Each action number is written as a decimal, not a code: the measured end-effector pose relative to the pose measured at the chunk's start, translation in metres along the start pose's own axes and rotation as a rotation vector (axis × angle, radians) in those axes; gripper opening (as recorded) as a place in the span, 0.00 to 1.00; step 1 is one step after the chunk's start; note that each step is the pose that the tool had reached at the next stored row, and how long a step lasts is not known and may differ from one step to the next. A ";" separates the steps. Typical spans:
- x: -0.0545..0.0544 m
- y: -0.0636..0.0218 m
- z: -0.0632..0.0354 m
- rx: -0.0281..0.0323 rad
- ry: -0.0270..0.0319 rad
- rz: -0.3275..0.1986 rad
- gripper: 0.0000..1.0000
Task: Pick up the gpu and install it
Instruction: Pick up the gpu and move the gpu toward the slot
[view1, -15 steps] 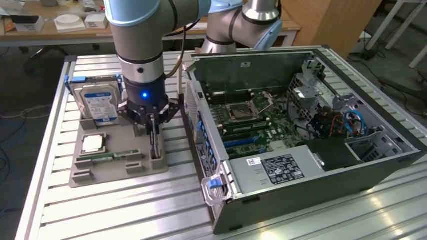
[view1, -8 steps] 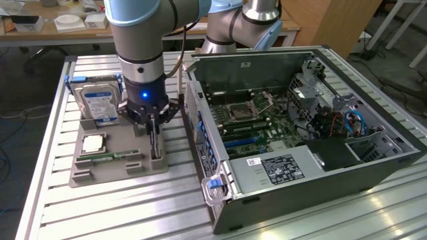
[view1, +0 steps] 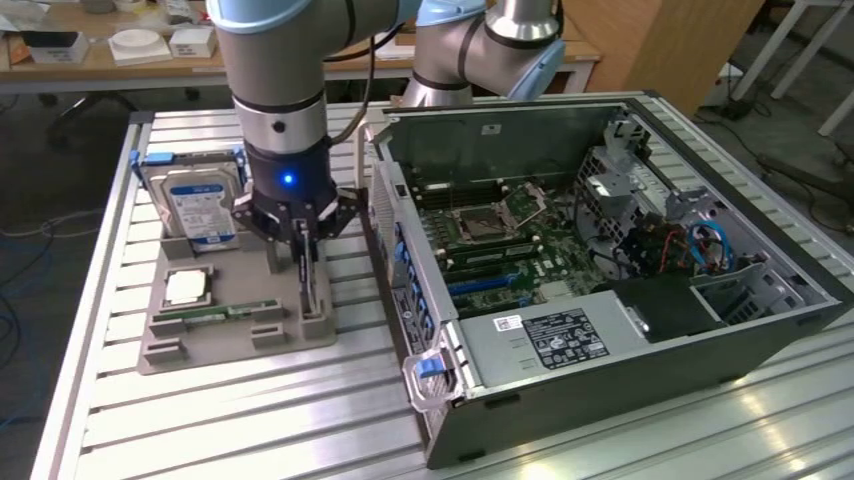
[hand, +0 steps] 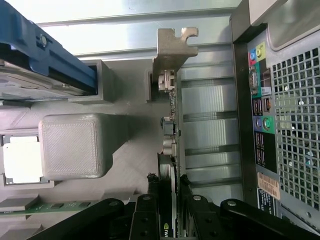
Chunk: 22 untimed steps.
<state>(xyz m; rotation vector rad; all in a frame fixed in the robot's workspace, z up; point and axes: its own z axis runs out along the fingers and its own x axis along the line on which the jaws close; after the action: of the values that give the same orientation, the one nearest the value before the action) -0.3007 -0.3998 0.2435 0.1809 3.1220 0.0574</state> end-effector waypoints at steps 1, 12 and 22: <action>0.000 0.0000 -0.0006 0.0000 0.0000 0.000 0.27; 0.000 0.0007 -0.0183 0.0001 0.0001 -0.001 0.27; 0.000 0.0011 -0.0310 0.0001 0.0001 -0.002 0.27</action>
<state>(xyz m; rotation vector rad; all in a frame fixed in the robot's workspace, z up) -0.3008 -0.3998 0.2745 0.1776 3.1223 0.0572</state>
